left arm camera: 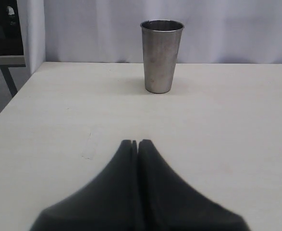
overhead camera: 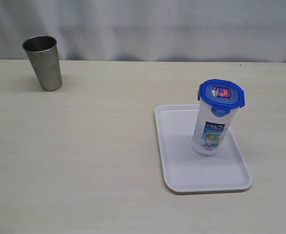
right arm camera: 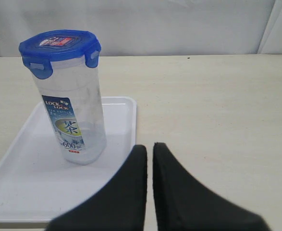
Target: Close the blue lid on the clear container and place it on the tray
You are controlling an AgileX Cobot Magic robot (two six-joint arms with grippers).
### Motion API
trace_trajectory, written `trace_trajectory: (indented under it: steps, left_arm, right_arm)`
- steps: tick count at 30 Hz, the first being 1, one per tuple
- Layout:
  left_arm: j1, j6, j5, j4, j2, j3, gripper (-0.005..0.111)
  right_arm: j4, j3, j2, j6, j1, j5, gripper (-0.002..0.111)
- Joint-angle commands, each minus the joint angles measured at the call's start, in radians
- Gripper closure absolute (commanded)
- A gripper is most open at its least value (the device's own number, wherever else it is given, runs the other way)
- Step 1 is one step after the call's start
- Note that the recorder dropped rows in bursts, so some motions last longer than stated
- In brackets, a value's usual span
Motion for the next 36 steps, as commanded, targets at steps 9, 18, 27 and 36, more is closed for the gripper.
trace_trajectory:
  steps: [9, 18, 27, 36]
  left_arm:
    - [0.002, 0.002, -0.007, 0.003, -0.003, 0.002, 0.107]
    - [0.002, 0.002, -0.007, 0.003, -0.003, 0.002, 0.107]
    - [0.002, 0.002, -0.007, 0.003, -0.003, 0.002, 0.107]
    - [0.002, 0.002, -0.008, 0.003, -0.003, 0.002, 0.107]
  right_arm:
    - [0.000, 0.002, -0.004, 0.001, -0.007, -0.009, 0.104]
    - [0.000, 0.002, -0.004, 0.001, -0.004, -0.009, 0.104]
    - [-0.079, 0.002, -0.004, -0.023, 0.004, -0.009, 0.104]
    - [-0.119, 0.002, -0.004, 0.003, 0.004, -0.007, 0.104]
